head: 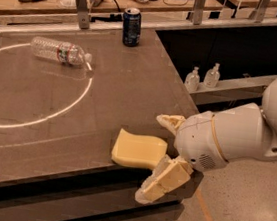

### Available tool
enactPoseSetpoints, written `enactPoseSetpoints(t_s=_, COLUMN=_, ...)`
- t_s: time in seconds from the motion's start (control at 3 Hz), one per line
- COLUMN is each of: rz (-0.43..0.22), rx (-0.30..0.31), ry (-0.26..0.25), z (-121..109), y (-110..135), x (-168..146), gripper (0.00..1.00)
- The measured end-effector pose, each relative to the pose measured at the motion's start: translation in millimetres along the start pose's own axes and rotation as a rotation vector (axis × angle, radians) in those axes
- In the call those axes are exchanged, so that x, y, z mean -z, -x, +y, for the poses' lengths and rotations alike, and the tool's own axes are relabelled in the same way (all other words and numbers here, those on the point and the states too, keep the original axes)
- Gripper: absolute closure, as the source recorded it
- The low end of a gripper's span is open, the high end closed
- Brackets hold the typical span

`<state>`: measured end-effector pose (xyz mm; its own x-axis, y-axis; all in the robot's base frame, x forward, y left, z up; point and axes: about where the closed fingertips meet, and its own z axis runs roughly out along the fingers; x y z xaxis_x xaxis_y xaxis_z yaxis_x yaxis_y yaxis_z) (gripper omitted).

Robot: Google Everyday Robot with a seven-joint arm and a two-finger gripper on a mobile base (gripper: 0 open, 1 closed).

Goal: Move sponge near pepsi can

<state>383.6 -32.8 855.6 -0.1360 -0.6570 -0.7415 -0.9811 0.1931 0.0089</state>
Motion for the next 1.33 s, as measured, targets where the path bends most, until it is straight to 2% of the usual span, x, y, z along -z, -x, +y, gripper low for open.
enactPoseSetpoints(t_s=0.67, rz=0.002, rx=0.008, ry=0.006, z=-3.4, y=-1.0, x=-6.7, gripper=0.00)
enactPoseSetpoints(t_s=1.33, rz=0.056, rx=0.040, ry=-0.016, z=-14.5, y=-18.7, x=-10.6, gripper=0.46)
